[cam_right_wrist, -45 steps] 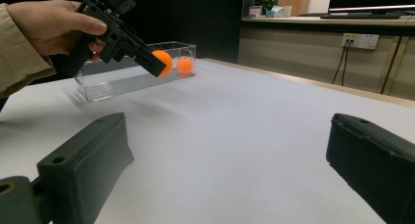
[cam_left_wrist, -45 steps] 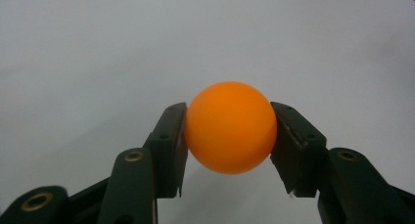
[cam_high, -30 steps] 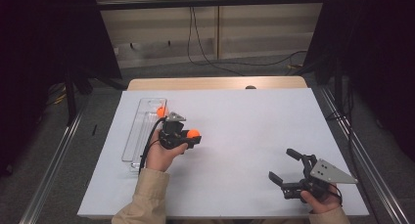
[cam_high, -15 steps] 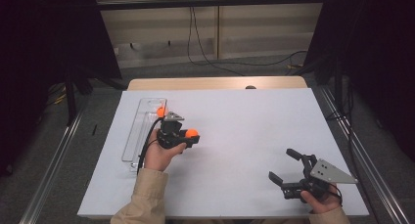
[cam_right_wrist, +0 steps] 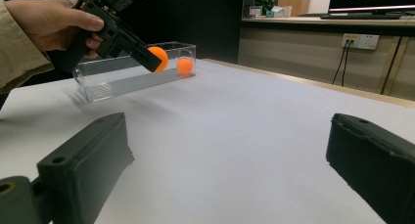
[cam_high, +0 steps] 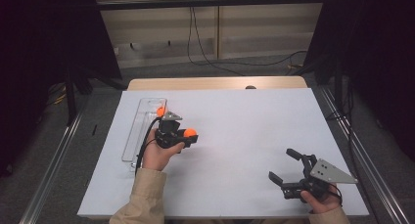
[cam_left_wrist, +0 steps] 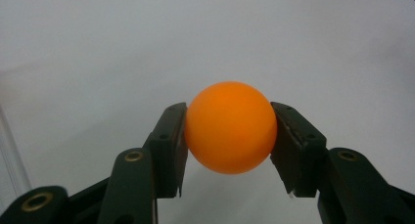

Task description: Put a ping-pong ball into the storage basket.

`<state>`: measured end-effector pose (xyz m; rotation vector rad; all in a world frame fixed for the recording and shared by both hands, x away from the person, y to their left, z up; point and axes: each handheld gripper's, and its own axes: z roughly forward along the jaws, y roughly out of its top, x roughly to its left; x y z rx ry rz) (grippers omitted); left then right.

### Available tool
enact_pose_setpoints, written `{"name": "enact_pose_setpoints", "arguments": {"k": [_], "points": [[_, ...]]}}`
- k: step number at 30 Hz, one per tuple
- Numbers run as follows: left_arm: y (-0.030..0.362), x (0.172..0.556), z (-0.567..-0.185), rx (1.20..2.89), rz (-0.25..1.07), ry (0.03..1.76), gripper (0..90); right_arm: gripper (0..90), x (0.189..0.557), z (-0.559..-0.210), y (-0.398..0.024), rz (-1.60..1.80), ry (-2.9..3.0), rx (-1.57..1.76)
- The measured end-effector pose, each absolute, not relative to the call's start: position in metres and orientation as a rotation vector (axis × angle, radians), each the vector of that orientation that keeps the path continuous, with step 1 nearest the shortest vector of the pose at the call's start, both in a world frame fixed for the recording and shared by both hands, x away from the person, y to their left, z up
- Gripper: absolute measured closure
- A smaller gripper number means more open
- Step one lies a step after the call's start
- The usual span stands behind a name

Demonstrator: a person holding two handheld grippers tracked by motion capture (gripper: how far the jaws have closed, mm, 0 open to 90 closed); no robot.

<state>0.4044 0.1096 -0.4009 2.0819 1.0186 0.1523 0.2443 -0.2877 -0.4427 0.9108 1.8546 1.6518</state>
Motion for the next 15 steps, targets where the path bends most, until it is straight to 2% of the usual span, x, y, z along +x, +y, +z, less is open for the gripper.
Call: {"name": "enact_pose_setpoints", "arguments": {"k": [15], "points": [[0.1151,0.4048,-0.3994,2.075,0.15,1.034,50.9,1.7,0.2444,-0.4427,-0.2876,1.652,1.854,0.91]]}}
